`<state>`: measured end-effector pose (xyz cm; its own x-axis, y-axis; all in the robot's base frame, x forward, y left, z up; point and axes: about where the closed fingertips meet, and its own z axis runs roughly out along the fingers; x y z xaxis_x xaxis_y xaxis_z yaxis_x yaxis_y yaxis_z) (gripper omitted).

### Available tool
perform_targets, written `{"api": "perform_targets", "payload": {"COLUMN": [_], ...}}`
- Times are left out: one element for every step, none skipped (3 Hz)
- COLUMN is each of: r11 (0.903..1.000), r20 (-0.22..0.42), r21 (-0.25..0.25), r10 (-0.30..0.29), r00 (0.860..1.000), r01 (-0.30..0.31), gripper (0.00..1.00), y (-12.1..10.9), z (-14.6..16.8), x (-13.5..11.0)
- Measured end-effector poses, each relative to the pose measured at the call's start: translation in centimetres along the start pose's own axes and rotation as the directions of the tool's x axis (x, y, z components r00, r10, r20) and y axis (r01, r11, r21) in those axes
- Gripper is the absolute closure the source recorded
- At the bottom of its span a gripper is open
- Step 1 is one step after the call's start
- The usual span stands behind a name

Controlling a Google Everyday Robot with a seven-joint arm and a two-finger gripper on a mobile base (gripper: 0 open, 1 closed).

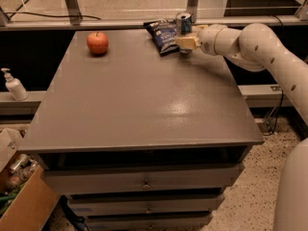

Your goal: Move redbull can near blue chip bag

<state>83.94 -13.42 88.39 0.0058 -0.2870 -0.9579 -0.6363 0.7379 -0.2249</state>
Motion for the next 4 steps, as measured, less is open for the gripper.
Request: {"api": "perform_targets", "payload": {"r11": [0.9989,0.9965,0.9963,0.9963], "r20": [-0.02,-0.039,-0.039,-0.039], "r21": [0.012,0.006,0.006,0.006], "r10": [0.047,0.084,0.085,0.086], "r00": [0.999,0.996,0.996,0.996], "r01": [-0.046,-0.084,-0.085,-0.085], "gripper": [0.84,0.6,0.37,0.14], "y": [-0.1,0.4,0.4,0.4], "z": [-0.4,-0.3,-0.3,-0.3], "x": [1.8,3.1,3.0,3.0]}}
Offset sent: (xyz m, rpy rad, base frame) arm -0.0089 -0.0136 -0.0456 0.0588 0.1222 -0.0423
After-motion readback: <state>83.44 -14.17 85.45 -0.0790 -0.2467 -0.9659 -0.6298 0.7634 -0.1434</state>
